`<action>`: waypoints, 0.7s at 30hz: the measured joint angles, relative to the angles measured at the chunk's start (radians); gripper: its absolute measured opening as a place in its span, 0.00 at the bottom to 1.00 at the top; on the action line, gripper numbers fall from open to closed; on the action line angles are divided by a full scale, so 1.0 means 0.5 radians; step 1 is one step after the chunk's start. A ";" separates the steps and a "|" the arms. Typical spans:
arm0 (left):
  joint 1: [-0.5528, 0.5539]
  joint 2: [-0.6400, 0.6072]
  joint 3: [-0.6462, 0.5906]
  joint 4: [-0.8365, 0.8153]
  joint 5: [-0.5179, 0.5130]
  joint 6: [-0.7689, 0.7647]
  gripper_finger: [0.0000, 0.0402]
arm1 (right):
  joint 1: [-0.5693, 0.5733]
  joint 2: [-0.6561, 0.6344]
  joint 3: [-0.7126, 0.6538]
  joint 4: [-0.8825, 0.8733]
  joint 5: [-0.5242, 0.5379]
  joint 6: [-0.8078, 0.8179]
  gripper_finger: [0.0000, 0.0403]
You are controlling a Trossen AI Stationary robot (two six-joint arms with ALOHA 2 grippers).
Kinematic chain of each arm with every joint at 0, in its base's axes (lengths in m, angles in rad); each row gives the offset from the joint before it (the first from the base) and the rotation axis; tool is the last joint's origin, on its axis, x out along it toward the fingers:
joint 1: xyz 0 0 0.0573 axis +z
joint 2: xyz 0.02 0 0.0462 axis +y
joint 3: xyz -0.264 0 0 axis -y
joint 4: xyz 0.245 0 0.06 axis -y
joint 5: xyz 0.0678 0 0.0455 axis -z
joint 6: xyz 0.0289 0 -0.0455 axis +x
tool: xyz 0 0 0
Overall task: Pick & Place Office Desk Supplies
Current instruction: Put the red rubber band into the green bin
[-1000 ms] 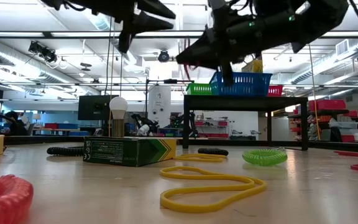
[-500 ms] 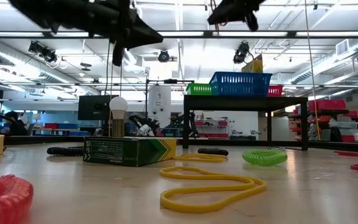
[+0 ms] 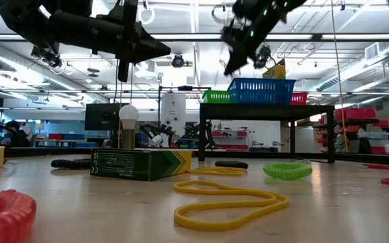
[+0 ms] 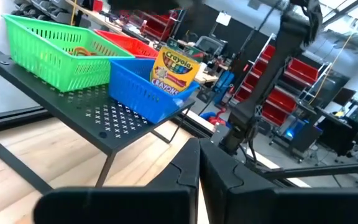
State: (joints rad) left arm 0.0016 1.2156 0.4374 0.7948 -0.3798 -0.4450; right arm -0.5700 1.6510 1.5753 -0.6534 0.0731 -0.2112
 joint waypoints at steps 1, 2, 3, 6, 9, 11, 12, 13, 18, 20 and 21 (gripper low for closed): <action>-0.003 0.000 0.000 -0.001 0.000 -0.001 0.02 | -0.035 0.043 0.001 -0.017 -0.008 -0.040 0.01; -0.004 0.000 0.000 -0.008 -0.002 -0.002 0.02 | -0.065 0.085 0.001 -0.032 -0.026 -0.075 0.01; -0.004 0.000 0.000 -0.022 -0.002 -0.003 0.02 | -0.087 0.124 0.001 -0.039 -0.047 -0.107 0.01; -0.004 0.000 0.000 -0.037 -0.019 -0.019 0.02 | -0.114 0.211 0.001 -0.027 -0.046 -0.149 0.03; -0.004 0.000 0.000 -0.040 -0.039 -0.037 0.02 | -0.116 0.232 0.002 0.005 -0.048 -0.132 0.11; -0.004 0.000 0.000 -0.043 -0.042 -0.057 0.03 | -0.112 0.232 0.002 0.005 -0.048 -0.114 0.18; -0.001 0.000 0.000 -0.051 -0.041 -0.074 0.03 | -0.110 0.232 0.002 0.006 -0.044 -0.090 0.22; -0.001 0.000 0.000 -0.064 -0.039 -0.076 0.03 | -0.110 0.232 0.002 0.006 -0.036 -0.050 0.26; 0.000 0.000 0.000 -0.070 -0.040 -0.090 0.04 | -0.111 0.208 0.004 -0.012 0.084 0.077 0.45; 0.000 0.000 0.000 -0.070 -0.039 -0.122 0.04 | -0.111 0.183 0.004 -0.030 0.078 0.084 0.49; 0.000 0.000 0.000 -0.070 -0.038 -0.141 0.04 | -0.112 0.166 0.004 -0.031 0.073 0.094 0.51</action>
State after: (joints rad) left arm 0.0017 1.2156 0.4374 0.7600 -0.3987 -0.5156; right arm -0.6258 1.7341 1.5772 -0.6689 0.1098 -0.1644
